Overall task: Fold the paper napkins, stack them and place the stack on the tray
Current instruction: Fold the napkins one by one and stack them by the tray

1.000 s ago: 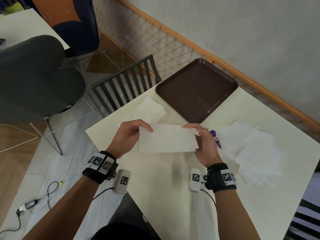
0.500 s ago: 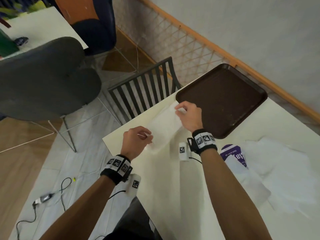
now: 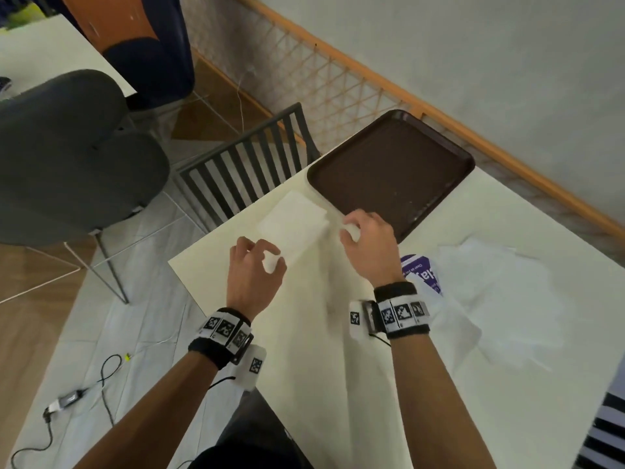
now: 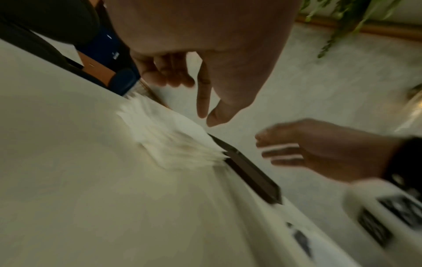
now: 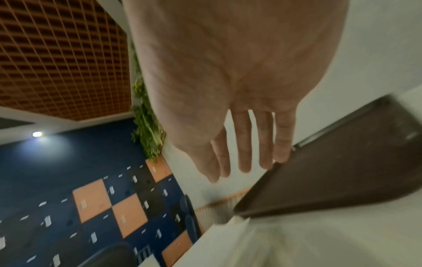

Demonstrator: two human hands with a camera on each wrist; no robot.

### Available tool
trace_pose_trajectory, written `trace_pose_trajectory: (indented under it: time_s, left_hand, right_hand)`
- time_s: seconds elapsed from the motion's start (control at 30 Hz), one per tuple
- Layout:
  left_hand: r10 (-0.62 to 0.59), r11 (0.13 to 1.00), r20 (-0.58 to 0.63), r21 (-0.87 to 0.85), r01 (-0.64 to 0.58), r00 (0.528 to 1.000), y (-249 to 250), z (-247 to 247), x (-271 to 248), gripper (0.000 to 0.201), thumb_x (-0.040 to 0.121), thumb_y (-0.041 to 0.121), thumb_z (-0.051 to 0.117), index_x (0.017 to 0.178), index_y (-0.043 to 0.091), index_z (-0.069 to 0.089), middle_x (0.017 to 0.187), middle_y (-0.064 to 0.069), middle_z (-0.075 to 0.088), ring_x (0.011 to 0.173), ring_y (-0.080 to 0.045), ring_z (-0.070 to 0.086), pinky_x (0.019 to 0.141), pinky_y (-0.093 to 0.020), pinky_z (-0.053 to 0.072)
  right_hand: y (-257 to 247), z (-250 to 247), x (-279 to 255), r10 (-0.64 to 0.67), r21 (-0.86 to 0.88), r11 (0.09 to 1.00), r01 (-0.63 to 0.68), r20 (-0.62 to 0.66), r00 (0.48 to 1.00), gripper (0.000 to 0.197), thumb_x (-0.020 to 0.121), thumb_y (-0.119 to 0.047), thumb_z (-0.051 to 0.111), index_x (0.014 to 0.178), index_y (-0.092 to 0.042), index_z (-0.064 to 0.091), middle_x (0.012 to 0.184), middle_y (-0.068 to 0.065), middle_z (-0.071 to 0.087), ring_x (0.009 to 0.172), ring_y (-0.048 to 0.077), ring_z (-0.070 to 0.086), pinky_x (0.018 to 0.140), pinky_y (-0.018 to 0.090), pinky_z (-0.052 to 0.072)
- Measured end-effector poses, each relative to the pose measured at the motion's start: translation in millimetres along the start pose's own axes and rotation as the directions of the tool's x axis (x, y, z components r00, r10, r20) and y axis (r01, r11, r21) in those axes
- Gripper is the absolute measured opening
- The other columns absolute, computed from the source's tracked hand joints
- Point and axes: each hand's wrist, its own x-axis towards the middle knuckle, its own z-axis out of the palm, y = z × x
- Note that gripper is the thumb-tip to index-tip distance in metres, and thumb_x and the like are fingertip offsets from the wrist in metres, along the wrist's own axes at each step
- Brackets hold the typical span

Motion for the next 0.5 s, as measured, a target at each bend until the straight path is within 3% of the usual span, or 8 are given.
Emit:
trace_pose_trajectory:
  time_s: [0.13,0.23,0.3,0.4,0.5]
  left_hand:
    - [0.066,0.995,0.207,-0.087,-0.049,0.976,35,31,-34,0.010,0.091,0.031,0.078,0.097,0.028,0.071,0.091,0.010,0.056,0.089,-0.016,0.057,0.080,-0.029,0.051]
    - [0.131,0.990,0.342,-0.100,-0.103,0.931,53,59,-60,0.010,0.091,0.033,0.077,0.097,0.027,0.071,0.090,0.013,0.058,0.085,-0.013,0.059,0.081,-0.035,0.056]
    - [0.170,0.984,0.394,-0.119,-0.133,0.903,64,73,-74,0.012,0.090,0.031,0.079,0.098,0.025,0.072,0.091,0.013,0.059,0.085,-0.011,0.059,0.084,-0.037,0.056]
    - [0.224,0.972,0.447,-0.169,-0.164,0.866,80,88,-89,0.021,0.088,0.032,0.081,0.104,0.026,0.070,0.096,0.011,0.059,0.091,-0.012,0.059,0.090,-0.038,0.055]
    - [0.230,0.970,0.483,-0.180,-0.161,0.845,93,96,-94,0.037,0.085,0.038,0.083,0.116,0.027,0.067,0.106,0.010,0.056,0.102,-0.015,0.058,0.098,-0.039,0.053]
  right_hand:
    - [83,-39,-73,0.187,-0.126,0.975,-0.181,0.035,0.982,0.032,0.095,-0.035,0.080,0.122,-0.026,0.066,0.117,-0.002,0.073,0.107,0.027,0.070,0.087,0.037,0.055]
    - [129,-54,-105,0.366,-0.302,0.898,-0.320,0.109,0.924,0.075,0.082,-0.053,0.088,0.142,-0.024,0.055,0.130,0.005,0.065,0.121,0.036,0.062,0.098,0.047,0.054]
    - [143,-54,-113,0.413,-0.417,0.852,-0.318,0.161,0.896,0.092,0.076,-0.063,0.088,0.150,-0.025,0.048,0.136,0.006,0.061,0.127,0.036,0.056,0.105,0.050,0.047]
    - [148,-57,-118,0.381,-0.323,0.895,-0.307,0.198,0.903,0.072,0.076,-0.056,0.090,0.135,-0.030,0.057,0.124,-0.001,0.066,0.120,0.030,0.056,0.102,0.045,0.045]
    - [146,-59,-124,0.278,-0.243,0.941,-0.234,0.164,0.947,0.030,0.082,-0.031,0.087,0.095,-0.042,0.062,0.099,-0.009,0.067,0.103,0.025,0.066,0.087,0.039,0.051]
